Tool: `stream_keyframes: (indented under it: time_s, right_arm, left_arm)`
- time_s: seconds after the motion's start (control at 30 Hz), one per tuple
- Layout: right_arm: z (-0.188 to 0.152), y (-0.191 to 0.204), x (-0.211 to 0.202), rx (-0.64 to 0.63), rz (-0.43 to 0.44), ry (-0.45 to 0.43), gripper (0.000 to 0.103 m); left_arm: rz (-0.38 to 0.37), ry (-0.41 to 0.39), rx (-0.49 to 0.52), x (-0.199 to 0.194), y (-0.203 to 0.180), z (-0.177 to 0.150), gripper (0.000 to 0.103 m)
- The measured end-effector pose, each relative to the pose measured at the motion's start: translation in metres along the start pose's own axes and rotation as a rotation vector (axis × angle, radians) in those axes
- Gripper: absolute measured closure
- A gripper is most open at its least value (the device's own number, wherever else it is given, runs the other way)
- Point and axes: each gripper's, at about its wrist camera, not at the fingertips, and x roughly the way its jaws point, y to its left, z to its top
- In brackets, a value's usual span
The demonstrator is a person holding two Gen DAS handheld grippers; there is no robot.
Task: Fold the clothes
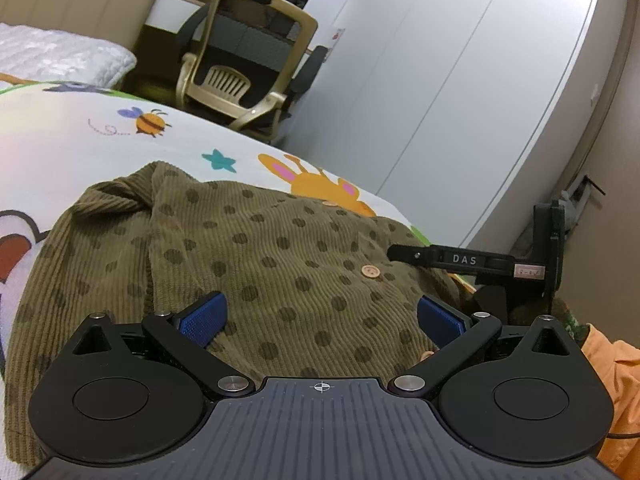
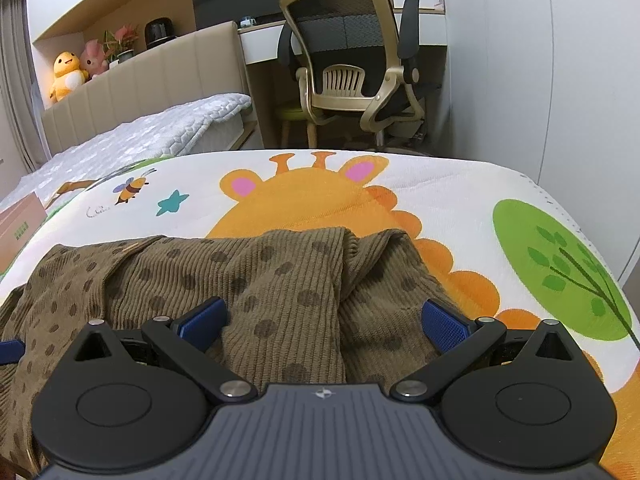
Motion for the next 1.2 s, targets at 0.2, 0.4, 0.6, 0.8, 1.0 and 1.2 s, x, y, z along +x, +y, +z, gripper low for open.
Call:
stream_keyframes:
  time_s: [0.2,0.4,0.6,0.8,1.0,1.2]
  right_arm:
    - [0.0,-0.002,0.0,0.017,0.012,0.002,0.0]
    - [-0.002,-0.003,-0.003,0.031,0.007,-0.012,0.0]
    - [-0.002,-0.009,-0.003,0.065,0.033,-0.013,0.0]
    - [-0.001,-0.007,-0.002,0.064,0.032,0.004,0.0]
    - [-0.005,0.022,-0.035,-0.045,0.003,-0.062,0.0]
    - [-0.015,0.094,-0.084,-0.259,0.22,-0.127,0.0]
  left_arm:
    - [-0.009,-0.004,-0.008,-0.001,0.002,0.0,0.0]
    - [-0.014,-0.061,-0.066,-0.021,0.005,0.005,0.0]
    - [0.275,-0.132,-0.048,-0.054,0.013,0.019,0.0]
    - [0.431,-0.052,-0.041,-0.058,0.041,0.012,0.004]
    - [0.406,0.025,-0.004,-0.046,0.043,0.013,0.029]
    - [0.357,0.054,0.038,-0.041,0.037,0.01,0.028]
